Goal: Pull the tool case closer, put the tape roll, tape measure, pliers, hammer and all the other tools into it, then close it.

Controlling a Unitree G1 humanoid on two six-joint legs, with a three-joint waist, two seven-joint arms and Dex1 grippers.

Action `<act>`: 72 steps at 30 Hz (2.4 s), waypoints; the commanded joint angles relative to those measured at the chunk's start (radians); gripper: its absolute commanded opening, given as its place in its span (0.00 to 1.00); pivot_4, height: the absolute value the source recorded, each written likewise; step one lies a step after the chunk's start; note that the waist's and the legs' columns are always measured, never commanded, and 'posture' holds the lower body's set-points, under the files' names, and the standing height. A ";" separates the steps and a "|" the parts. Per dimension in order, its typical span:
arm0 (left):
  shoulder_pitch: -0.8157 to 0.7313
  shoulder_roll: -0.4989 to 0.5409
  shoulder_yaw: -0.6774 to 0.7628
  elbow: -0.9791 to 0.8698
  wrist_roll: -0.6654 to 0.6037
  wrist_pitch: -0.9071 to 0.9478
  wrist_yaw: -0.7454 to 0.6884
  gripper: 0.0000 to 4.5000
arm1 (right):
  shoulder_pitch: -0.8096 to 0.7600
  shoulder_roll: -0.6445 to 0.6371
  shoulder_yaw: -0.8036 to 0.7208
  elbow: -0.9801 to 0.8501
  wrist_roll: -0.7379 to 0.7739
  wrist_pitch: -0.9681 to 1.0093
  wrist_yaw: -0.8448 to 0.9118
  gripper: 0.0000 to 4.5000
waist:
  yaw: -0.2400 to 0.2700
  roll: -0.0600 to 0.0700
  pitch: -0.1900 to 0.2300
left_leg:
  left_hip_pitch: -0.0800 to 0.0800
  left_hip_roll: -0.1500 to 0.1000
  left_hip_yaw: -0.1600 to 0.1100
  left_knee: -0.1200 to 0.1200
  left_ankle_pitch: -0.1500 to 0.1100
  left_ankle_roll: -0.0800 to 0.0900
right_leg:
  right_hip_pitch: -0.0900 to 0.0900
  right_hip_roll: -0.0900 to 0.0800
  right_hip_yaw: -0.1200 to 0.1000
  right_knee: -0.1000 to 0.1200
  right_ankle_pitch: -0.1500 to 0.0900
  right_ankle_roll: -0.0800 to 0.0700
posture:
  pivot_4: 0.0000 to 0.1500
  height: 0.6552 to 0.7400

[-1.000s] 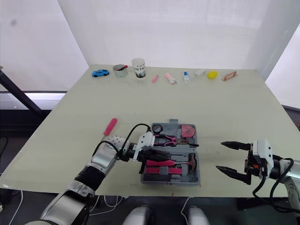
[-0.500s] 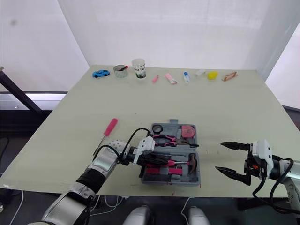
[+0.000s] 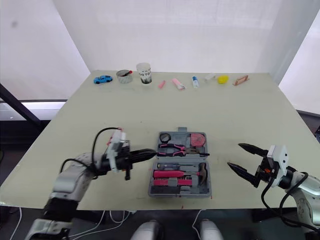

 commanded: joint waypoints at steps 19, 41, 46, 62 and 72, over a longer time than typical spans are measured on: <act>0.413 -0.003 0.453 0.094 0.023 -0.219 0.353 0.99 | 0.194 0.047 -0.143 0.056 -0.025 -0.137 -0.113 1.00 | 0.003 -0.002 -0.001 | 0.002 0.005 0.007 -0.001 0.000 0.000 | -0.001 -0.002 0.004 0.000 -0.002 -0.004 | 1.00 1.00; 0.116 0.008 0.283 0.114 0.122 -0.083 0.572 0.99 | 0.081 -0.057 -0.062 -0.057 0.068 -0.035 0.071 1.00 | 0.002 -0.003 -0.002 | 0.002 0.003 0.008 -0.001 -0.001 0.000 | -0.001 0.001 0.004 0.000 -0.001 -0.003 | 1.00 1.00; 0.003 -0.014 0.225 0.214 0.182 -0.107 0.622 0.99 | 0.031 -0.088 -0.009 -0.153 0.122 0.038 0.138 1.00 | 0.000 -0.003 -0.002 | 0.002 0.003 0.008 -0.001 -0.001 0.000 | -0.001 0.001 0.004 -0.001 0.000 0.000 | 1.00 1.00; -0.209 -0.115 0.137 0.499 0.263 -0.137 0.729 0.99 | -0.052 -0.092 0.087 -0.263 0.078 0.079 0.126 1.00 | 0.003 -0.005 -0.002 | 0.000 0.001 0.007 -0.001 -0.001 0.000 | -0.001 0.000 0.002 0.000 0.001 0.000 | 1.00 1.00; -0.238 -0.130 0.138 0.550 0.263 -0.177 0.737 0.28 | -0.022 -0.088 0.085 -0.269 0.072 0.071 0.118 1.00 | 0.003 -0.005 -0.002 | 0.000 0.001 0.007 -0.001 0.000 0.000 | -0.001 0.000 0.002 0.000 0.001 0.000 | 1.00 1.00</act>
